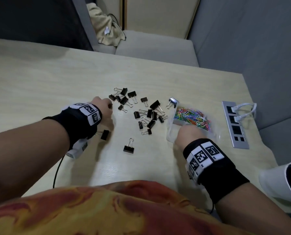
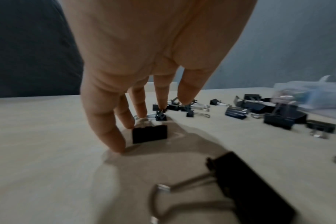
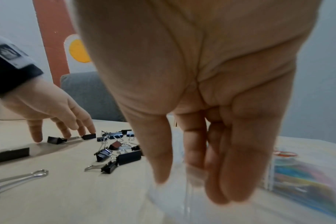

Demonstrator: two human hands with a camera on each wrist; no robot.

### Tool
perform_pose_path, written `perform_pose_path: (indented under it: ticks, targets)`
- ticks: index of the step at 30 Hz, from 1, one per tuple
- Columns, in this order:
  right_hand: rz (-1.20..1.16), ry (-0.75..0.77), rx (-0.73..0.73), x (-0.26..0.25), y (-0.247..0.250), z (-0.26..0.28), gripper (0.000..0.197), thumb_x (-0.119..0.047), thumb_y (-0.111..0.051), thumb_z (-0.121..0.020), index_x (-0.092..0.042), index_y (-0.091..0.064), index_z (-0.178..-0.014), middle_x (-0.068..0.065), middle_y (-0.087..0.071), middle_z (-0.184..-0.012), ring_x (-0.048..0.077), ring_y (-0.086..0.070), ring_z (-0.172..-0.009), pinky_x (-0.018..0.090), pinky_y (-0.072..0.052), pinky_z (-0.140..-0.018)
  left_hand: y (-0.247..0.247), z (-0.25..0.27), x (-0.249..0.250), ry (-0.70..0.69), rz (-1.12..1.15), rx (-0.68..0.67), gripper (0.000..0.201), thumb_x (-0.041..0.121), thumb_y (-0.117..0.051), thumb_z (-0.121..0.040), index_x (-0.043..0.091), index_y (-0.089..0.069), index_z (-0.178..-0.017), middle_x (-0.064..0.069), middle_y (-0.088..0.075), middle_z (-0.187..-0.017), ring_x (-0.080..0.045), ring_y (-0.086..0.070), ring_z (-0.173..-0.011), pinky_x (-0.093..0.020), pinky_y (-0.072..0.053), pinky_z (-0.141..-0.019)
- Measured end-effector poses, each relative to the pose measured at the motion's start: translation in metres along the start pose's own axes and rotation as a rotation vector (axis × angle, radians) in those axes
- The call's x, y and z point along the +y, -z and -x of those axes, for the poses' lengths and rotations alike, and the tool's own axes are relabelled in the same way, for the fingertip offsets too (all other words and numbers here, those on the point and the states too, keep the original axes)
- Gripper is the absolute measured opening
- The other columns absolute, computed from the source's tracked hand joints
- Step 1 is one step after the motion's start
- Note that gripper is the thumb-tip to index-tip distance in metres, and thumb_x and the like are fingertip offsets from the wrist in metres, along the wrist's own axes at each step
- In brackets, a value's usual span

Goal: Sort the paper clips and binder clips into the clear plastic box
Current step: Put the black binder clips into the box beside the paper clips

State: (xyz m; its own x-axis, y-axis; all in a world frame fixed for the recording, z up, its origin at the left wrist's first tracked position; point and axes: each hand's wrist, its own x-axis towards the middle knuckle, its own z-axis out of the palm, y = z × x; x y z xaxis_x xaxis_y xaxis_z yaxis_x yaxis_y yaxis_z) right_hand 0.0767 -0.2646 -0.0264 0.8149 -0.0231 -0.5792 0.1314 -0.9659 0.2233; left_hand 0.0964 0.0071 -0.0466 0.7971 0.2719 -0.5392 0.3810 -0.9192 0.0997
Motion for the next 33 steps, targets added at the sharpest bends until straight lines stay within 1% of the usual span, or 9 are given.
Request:
perform_pose_path:
  ticks: [5, 8, 10, 14, 16, 18, 21, 24, 33]
  targets:
    - [-0.038, -0.011, 0.079, -0.015, 0.010, -0.023, 0.043, -0.006, -0.047, -0.088, -0.009, -0.051, -0.131, 0.010, -0.053, -0.129, 0.031, -0.054, -0.119, 0.046, -0.052, -0.087, -0.018, 0.006, 0.013, -0.155, 0.055, -0.049, 0.046, 0.027, -0.063, -0.082, 0.029, -0.056, -0.127, -0.007, -0.049, -0.125, -0.027, -0.056, -0.110, -0.037, -0.048, -0.093]
    - [-0.328, 0.016, 0.281, -0.024, 0.018, -0.030, 0.030, -0.017, -0.048, -0.092, -0.007, -0.051, -0.119, 0.017, -0.052, -0.123, 0.035, -0.054, -0.111, 0.040, -0.048, -0.086, -0.013, -0.006, 0.016, -0.213, 0.107, 0.021, 0.034, 0.026, -0.054, -0.088, 0.029, -0.060, -0.121, -0.007, -0.052, -0.124, -0.026, -0.056, -0.109, -0.030, -0.045, -0.085]
    - [-0.425, 0.137, 0.373, -0.036, 0.022, -0.031, 0.039, -0.027, -0.057, -0.089, -0.010, -0.046, -0.123, 0.014, -0.047, -0.126, 0.031, -0.050, -0.114, 0.038, -0.043, -0.092, -0.005, -0.017, 0.017, -0.208, 0.134, 0.104, 0.037, 0.028, -0.058, -0.085, 0.031, -0.057, -0.121, -0.007, -0.048, -0.126, -0.027, -0.054, -0.109, -0.031, -0.043, -0.085]
    - [-0.365, 0.345, 0.189, -0.065, 0.019, -0.039, 0.086, -0.049, -0.068, -0.080, -0.021, -0.022, -0.147, 0.009, -0.021, -0.152, 0.030, -0.027, -0.138, 0.043, -0.031, -0.111, 0.010, -0.037, 0.018, -0.222, -0.019, 0.123, 0.080, 0.041, -0.074, -0.071, 0.038, -0.035, -0.141, -0.009, -0.029, -0.147, -0.035, -0.038, -0.127, -0.043, -0.041, -0.100]
    - [-0.277, 0.320, 0.095, -0.072, 0.011, -0.046, 0.090, -0.055, -0.063, -0.081, -0.030, -0.010, -0.150, 0.003, 0.000, -0.159, 0.034, -0.008, -0.144, 0.048, -0.022, -0.114, 0.010, -0.040, 0.020, -0.243, -0.161, 0.055, 0.098, 0.051, -0.078, -0.064, 0.043, -0.024, -0.145, -0.006, -0.019, -0.154, -0.037, -0.030, -0.134, -0.047, -0.037, -0.106]
    - [-0.183, 0.293, 0.104, -0.076, 0.005, -0.046, 0.080, -0.053, -0.058, -0.085, -0.032, -0.013, -0.148, 0.001, 0.007, -0.160, 0.038, -0.011, -0.142, 0.049, -0.026, -0.111, 0.006, -0.039, 0.023, -0.254, -0.216, 0.012, 0.092, 0.052, -0.076, -0.062, 0.045, -0.029, -0.141, -0.004, -0.025, -0.149, -0.037, -0.033, -0.129, -0.047, -0.042, -0.101]
    - [-0.218, 0.288, 0.211, -0.081, -0.004, -0.042, 0.045, -0.039, -0.051, -0.092, -0.026, -0.037, -0.132, 0.006, -0.010, -0.155, 0.038, -0.032, -0.124, 0.042, -0.040, -0.090, -0.002, -0.032, 0.029, -0.291, -0.197, 0.041, 0.056, 0.041, -0.070, -0.068, 0.036, -0.049, -0.120, -0.004, -0.040, -0.130, -0.035, -0.042, -0.112, -0.043, -0.049, -0.087]
    - [-0.258, 0.301, 0.266, -0.083, -0.010, -0.035, 0.028, -0.026, -0.046, -0.096, -0.021, -0.043, -0.123, 0.009, -0.027, -0.138, 0.034, -0.036, -0.111, 0.035, -0.035, -0.070, -0.011, -0.025, 0.034, -0.280, -0.168, 0.044, 0.042, 0.035, -0.068, -0.074, 0.028, -0.054, -0.113, -0.006, -0.042, -0.118, -0.033, -0.045, -0.105, -0.036, -0.047, -0.077]
    - [-0.380, 0.350, 0.262, -0.064, -0.016, -0.026, 0.025, -0.016, -0.058, -0.085, -0.019, -0.048, -0.108, 0.006, -0.037, -0.120, 0.029, -0.036, -0.103, 0.032, -0.034, -0.071, -0.016, -0.009, 0.039, -0.335, -0.100, 0.014, 0.037, 0.022, -0.071, -0.072, 0.018, -0.054, -0.105, -0.010, -0.056, -0.102, -0.030, -0.058, -0.088, -0.030, -0.047, -0.068]
